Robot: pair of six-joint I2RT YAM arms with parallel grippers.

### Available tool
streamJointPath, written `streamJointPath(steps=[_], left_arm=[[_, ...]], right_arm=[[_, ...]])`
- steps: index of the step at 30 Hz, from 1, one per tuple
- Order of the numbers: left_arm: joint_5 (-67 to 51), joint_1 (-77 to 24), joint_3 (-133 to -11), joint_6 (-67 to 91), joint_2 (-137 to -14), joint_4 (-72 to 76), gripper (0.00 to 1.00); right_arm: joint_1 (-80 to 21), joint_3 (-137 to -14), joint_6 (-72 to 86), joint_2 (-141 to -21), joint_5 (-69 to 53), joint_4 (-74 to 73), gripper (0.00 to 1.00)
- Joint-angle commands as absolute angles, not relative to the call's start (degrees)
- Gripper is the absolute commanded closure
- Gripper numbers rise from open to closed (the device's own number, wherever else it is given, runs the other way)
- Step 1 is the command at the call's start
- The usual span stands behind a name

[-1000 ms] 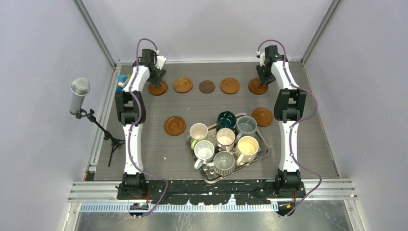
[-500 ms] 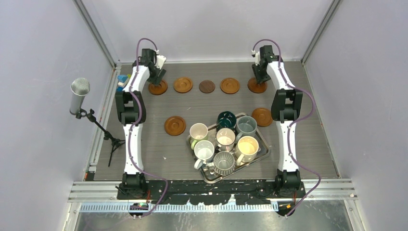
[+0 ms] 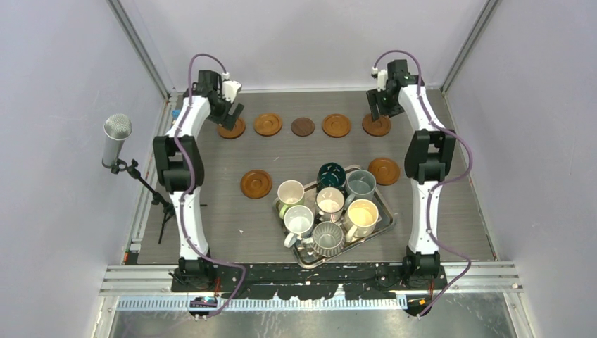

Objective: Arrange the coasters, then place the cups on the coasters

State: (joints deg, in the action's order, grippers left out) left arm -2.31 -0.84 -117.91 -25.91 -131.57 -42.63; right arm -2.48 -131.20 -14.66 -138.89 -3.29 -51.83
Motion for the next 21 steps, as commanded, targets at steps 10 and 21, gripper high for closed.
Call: streamJointPath(steps=[10, 21], left_arm=[[-26.87, -2.56, -92.38, -34.26, -110.48, -50.77, 0.01], [-22.5, -8.48, -77.17, -35.79, -105.22, -42.92, 0.04]], right_arm=[[-0.78, -114.54, -24.23, -120.47, -14.44, -65.78, 0.29], [-0.76, -99.55, -25.17, -117.62, -6.46, -58.7, 0.33]])
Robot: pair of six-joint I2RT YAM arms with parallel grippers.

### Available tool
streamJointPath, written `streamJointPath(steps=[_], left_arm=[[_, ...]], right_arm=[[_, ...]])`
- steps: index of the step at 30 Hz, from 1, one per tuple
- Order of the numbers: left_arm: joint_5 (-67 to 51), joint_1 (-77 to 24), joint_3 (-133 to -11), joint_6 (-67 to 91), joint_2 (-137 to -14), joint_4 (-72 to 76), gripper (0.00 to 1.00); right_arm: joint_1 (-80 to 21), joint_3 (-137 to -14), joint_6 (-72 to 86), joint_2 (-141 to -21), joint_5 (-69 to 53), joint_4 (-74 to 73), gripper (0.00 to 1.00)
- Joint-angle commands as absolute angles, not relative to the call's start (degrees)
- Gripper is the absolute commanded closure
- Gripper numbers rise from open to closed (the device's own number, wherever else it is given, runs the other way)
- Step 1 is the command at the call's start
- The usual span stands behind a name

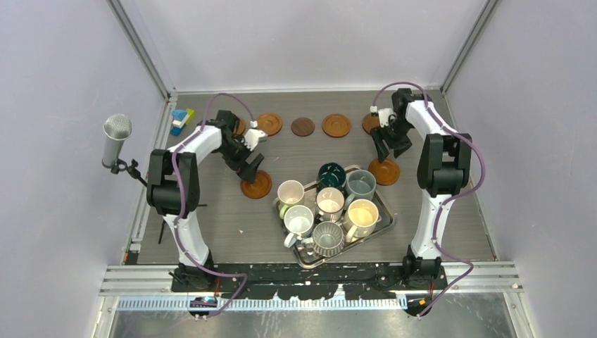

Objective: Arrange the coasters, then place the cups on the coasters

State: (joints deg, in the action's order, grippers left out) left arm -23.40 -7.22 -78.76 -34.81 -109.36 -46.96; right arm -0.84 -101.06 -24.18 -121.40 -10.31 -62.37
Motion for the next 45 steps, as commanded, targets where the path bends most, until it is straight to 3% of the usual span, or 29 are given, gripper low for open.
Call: streamJointPath(steps=[1, 17, 22, 28, 45], left_arm=[[-21.98, -8.71, -76.67, -35.6, -105.27, -42.35, 0.04], [-13.1, -13.79, -72.15, -33.14, -106.75, -34.89, 0.09], [-8.96, -11.6, -72.44, -29.02, -107.04, -35.06, 0.3], [-4.58, -4.42, -75.02, -27.7, -108.09, -35.5, 0.4], [7.16, 6.38, -93.25, -24.79, -120.78, -35.34, 0.44]], right_arm=[[-0.79, -99.04, -25.25, -117.86, -5.64, -58.19, 0.33], [-0.78, -89.28, -27.57, -117.16, 3.25, -52.35, 0.43], [0.66, -88.83, -26.54, -118.01, 6.44, -51.59, 0.47], [4.55, -92.75, -24.51, -120.93, 6.88, -53.36, 0.52], [12.71, -107.99, -23.31, -130.75, 10.2, -55.81, 0.56]])
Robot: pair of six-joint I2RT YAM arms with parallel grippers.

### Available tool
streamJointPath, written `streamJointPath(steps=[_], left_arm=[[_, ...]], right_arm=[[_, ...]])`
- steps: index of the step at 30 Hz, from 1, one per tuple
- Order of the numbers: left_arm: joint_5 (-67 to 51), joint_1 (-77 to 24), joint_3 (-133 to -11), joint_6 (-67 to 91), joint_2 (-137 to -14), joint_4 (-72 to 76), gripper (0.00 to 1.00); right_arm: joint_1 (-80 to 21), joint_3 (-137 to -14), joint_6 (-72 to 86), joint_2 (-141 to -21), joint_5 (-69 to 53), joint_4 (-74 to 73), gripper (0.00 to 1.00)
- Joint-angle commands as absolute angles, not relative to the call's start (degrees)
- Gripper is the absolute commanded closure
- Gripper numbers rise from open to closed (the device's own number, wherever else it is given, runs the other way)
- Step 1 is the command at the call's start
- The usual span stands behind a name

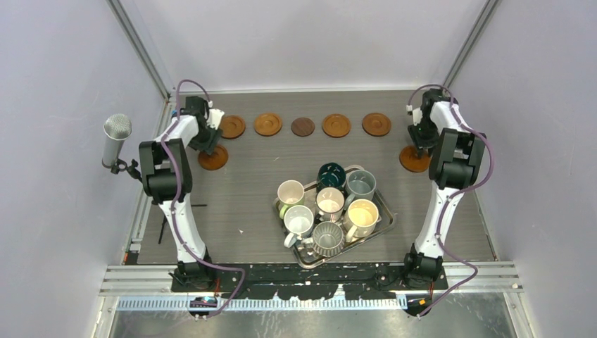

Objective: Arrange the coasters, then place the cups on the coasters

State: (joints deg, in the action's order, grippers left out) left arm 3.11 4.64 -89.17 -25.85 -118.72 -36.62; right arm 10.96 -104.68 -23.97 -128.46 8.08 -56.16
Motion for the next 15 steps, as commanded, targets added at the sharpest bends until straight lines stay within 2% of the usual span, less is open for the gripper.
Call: streamJointPath(steps=[1, 15], left_arm=[[7.66, 6.54, -94.09, -24.83, -121.61, -35.18, 0.44], [10.46, 8.3, -107.43, -28.94, -129.58, -35.41, 0.44]], right_arm=[[12.88, -108.62, -23.41, -131.35, 10.39, -55.81, 0.56], [13.32, -119.63, -21.19, -138.95, 9.68, -55.53, 0.57]])
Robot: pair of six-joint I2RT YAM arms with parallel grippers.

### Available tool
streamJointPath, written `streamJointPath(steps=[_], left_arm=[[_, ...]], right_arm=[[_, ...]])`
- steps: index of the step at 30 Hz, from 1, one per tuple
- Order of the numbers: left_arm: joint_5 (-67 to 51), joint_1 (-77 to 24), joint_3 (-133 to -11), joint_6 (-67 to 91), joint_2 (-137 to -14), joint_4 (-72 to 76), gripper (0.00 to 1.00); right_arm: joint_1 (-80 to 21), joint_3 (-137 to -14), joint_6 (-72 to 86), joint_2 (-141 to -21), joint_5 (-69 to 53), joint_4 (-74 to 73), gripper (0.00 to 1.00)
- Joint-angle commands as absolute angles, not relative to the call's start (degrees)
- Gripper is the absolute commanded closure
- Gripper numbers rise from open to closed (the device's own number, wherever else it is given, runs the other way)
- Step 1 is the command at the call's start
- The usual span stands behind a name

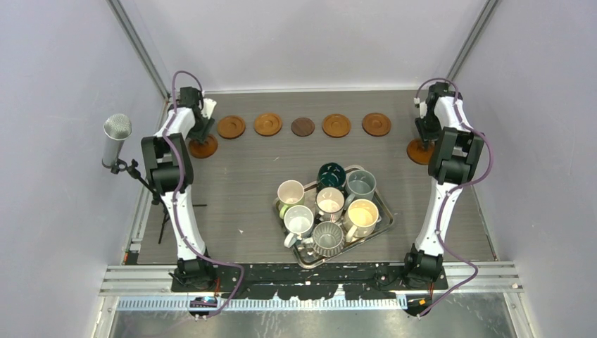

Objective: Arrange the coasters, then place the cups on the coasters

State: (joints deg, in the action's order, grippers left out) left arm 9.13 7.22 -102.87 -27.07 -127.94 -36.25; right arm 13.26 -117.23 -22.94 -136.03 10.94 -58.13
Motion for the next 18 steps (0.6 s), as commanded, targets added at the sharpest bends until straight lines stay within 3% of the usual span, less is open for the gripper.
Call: streamJointPath(steps=[1, 18], left_arm=[[10.5, 8.39, -108.2, -29.15, -130.11, -35.5, 0.44], [9.31, 8.83, -119.56, -30.54, -137.12, -36.23, 0.43]], right_arm=[[13.28, -120.26, -20.81, -139.36, 9.33, -55.47, 0.57], [12.07, -128.73, -19.81, -144.15, 5.84, -55.46, 0.58]])
